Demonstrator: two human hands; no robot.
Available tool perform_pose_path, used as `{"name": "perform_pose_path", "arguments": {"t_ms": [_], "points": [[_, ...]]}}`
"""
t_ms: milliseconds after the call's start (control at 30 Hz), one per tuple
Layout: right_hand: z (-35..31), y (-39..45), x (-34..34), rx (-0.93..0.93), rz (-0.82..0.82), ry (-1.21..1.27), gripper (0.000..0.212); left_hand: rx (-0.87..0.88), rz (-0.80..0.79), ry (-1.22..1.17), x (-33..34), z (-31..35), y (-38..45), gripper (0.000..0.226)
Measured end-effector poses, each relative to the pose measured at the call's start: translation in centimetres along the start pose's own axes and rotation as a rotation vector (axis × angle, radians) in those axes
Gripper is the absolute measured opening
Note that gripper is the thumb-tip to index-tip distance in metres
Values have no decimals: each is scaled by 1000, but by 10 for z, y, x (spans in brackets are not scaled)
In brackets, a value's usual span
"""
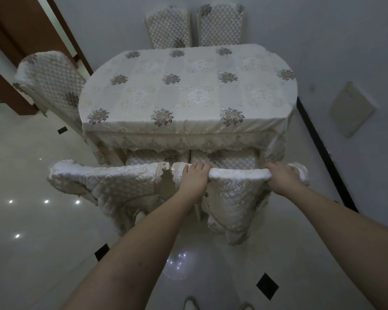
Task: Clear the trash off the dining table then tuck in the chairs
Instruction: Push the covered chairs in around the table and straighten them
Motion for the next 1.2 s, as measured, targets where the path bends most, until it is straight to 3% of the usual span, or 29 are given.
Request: {"name": "perform_pose_path", "arguments": {"t_ms": [667,967,1200], "points": [[-3,5,4,56,-46,15,47,-25,-26,-18,-3,0,5,44],[0,-14,1,26,22,141,46,-6,-7,-41,-1,-4,3,36],[4,-42,11,53,38,235,83,-8,-4,-31,-2,-4,3,40]]}}
Point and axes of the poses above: each hand's wrist, its own y-axis towards the middle knuckle, its own x-axis out of the palm, z = x × y, the point moved 8 cm from there along y, towards the middle knuckle, and after that the axes turned 15 degrees about x, right-handed, at the moved point
